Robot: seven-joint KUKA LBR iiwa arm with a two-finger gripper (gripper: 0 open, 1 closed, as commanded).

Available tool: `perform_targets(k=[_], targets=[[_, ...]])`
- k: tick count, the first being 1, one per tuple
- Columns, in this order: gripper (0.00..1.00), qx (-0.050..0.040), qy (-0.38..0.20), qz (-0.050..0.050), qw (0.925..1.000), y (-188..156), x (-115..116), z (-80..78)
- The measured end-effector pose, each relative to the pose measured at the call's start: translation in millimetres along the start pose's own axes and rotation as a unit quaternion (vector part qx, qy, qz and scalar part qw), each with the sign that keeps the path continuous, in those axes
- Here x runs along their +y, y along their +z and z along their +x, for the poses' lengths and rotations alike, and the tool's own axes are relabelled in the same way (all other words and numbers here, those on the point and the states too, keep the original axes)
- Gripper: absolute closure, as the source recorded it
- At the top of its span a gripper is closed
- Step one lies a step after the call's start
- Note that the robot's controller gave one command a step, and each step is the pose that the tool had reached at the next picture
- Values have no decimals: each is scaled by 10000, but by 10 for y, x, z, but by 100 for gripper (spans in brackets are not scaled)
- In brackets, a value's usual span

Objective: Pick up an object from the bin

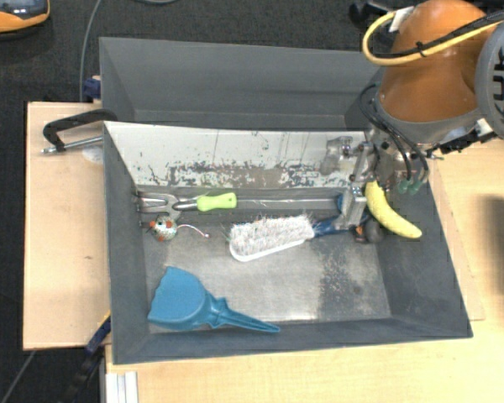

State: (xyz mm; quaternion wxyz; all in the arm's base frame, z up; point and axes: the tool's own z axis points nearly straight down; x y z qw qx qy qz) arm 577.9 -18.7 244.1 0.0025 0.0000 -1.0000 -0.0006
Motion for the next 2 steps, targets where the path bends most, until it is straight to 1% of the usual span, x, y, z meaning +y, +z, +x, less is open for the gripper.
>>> perform_targets(k=[1, 2], targets=[[0, 29, 126, -11, 9999, 913, 239, 67], [0, -9, -2207, -12, 9754, 916, 52, -182]])
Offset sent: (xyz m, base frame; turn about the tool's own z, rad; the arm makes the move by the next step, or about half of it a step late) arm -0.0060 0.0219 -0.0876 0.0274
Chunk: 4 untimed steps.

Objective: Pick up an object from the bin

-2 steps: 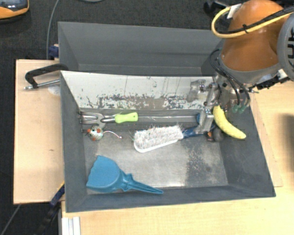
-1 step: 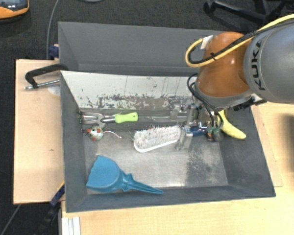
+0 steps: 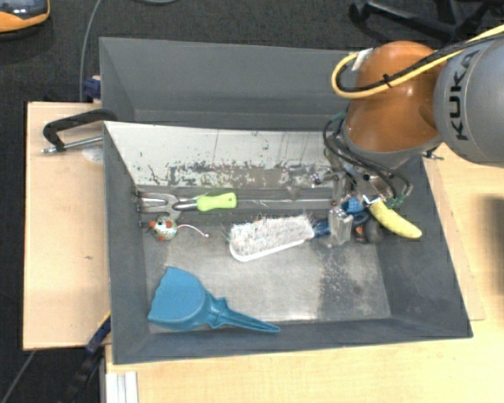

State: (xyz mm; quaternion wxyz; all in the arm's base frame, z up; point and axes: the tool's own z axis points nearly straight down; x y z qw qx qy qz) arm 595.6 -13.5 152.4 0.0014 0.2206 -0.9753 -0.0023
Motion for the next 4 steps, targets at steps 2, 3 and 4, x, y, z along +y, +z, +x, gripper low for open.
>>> perform_targets(k=[2, 3, 4], targets=[[0, -63, 92, 1, 9999, -96, 477, -102], [0, -49, 320, -19, 9995, 460, 649, 23], [0, -72, 29, -16, 10000, 835, 503, -140]])
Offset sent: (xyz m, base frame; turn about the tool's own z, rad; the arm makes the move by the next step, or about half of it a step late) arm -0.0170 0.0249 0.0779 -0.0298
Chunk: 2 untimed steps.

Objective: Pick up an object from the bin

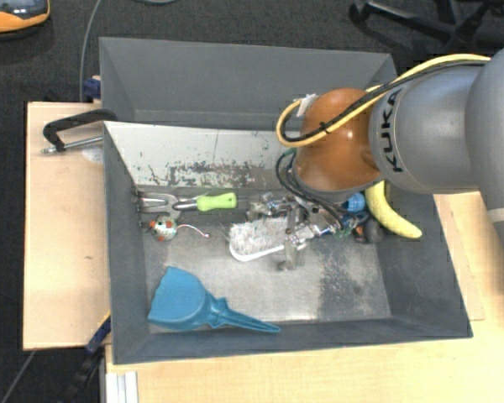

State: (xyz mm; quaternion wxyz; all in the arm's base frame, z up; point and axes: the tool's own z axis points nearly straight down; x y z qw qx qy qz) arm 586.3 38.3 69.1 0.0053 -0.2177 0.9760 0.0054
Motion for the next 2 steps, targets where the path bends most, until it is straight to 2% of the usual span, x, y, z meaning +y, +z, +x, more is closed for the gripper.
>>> perform_targets(k=[1, 2], targets=[[100, -7, 6, 3, 10000, -22, -2, -2], [100, -70, 305, 24, 9995, -1772, -63, 165]])
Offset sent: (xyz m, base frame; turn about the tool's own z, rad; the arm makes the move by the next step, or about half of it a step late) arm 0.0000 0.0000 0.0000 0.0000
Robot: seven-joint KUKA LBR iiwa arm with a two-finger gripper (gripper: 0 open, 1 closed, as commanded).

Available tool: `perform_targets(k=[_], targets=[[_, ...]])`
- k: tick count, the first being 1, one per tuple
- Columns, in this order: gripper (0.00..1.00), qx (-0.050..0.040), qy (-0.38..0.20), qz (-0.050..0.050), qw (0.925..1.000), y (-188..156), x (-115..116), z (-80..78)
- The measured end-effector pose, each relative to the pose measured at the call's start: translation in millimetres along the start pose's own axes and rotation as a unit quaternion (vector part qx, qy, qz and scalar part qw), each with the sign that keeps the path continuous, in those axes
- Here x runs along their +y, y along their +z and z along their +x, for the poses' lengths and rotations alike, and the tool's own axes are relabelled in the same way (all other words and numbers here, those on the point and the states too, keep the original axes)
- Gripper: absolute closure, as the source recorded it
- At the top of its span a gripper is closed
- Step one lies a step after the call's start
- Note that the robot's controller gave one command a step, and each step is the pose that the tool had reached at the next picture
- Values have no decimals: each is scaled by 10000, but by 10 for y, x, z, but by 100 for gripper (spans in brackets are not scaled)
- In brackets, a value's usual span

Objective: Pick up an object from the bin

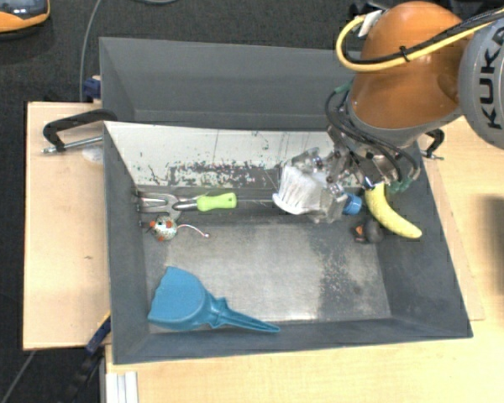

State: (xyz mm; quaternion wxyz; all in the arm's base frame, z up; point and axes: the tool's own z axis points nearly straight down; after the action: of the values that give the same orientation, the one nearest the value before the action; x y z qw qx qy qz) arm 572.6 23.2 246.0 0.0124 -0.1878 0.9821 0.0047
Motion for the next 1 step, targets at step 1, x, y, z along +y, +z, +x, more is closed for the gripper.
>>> perform_targets(k=[1], targets=[[100, 29, -655, -18, 9978, 1341, -367, 723]])
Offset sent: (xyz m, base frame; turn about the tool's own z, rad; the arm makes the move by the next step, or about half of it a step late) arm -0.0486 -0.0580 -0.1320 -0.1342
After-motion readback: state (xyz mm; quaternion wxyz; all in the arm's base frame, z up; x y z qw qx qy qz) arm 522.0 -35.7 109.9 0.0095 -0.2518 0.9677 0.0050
